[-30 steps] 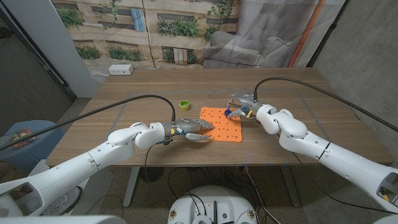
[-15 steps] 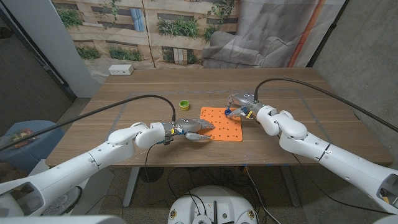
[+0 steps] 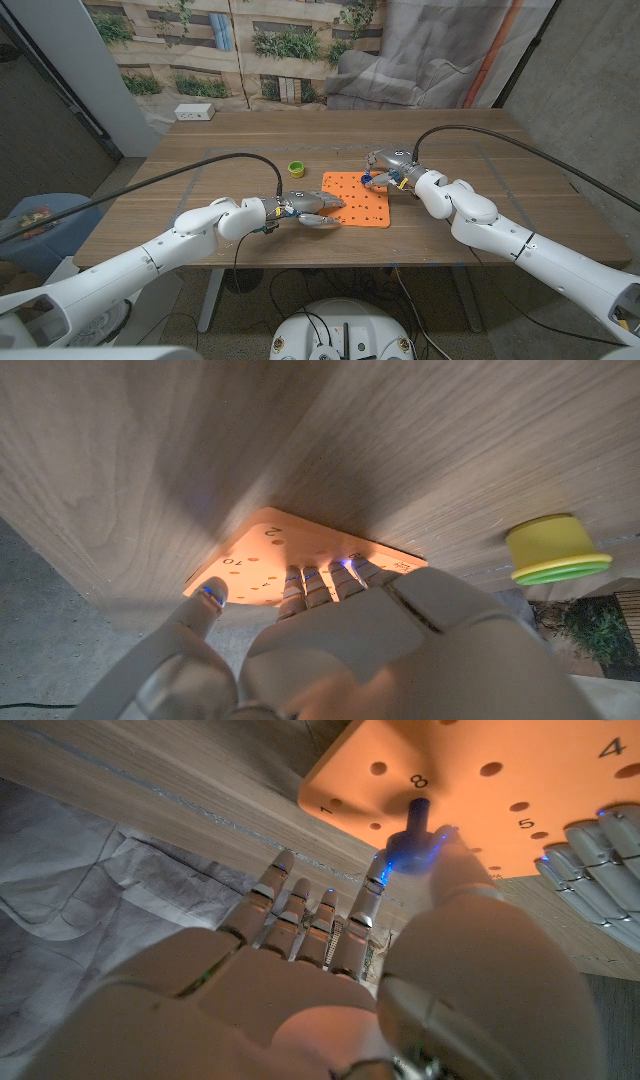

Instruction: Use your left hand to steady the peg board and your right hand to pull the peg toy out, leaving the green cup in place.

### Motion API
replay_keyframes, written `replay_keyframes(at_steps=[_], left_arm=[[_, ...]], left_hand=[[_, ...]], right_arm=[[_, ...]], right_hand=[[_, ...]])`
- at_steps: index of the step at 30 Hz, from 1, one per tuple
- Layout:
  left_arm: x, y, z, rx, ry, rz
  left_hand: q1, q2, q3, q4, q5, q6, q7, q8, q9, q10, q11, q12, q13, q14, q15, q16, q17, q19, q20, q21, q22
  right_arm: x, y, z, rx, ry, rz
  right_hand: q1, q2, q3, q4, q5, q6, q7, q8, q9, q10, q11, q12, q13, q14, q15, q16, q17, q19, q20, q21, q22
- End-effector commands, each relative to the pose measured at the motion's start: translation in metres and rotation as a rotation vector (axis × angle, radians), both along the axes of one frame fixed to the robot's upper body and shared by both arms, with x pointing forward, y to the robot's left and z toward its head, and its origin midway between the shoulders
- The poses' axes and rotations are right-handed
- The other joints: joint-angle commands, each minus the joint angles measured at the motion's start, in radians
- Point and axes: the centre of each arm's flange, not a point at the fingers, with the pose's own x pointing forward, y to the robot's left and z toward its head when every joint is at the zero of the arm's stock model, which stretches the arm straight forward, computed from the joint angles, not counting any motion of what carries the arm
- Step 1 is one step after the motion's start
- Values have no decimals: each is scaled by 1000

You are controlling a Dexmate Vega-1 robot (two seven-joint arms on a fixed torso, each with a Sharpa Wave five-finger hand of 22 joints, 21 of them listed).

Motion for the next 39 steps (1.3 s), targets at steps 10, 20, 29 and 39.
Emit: replay_keyframes(at_steps=[10,20,29,39], left_arm=[[1,1,-2,-14,39,12],[3,0,0,-9,41,11],[5,-1,0,-11,43,8],[6,-1,0,-16,46,10]], left_hand=[[7,72,6,-9,1,12,1,7,4,43,5,9,9,28,-77,12,8,16,-160,6,2],[7,71,8,-10,0,13,2,7,4,45,5,9,9,31,-76,12,8,17,-160,6,2],[6,71,9,-12,0,13,2,6,4,45,4,8,9,31,-76,11,8,17,-160,6,2],[5,71,11,-13,0,14,2,6,4,45,3,7,9,31,-77,10,8,18,-160,5,2]], right_arm=[[2,-8,2,81,25,9],[6,-9,1,80,38,6],[7,-12,5,89,35,5],[6,-13,10,108,36,12]], right_hand=[[28,45,-3,12,6,105,-77,48,26,16,-6,7,3,8,-67,8,5,5,1,2,2],[24,51,-6,15,7,114,-77,49,25,20,-6,6,3,8,-68,9,6,7,-2,1,2],[21,55,-9,16,7,122,-77,51,24,21,-8,4,3,8,-67,10,7,8,-2,-1,2],[19,56,-13,14,8,122,-77,48,22,20,-8,1,3,4,-62,10,8,7,0,-3,2]])
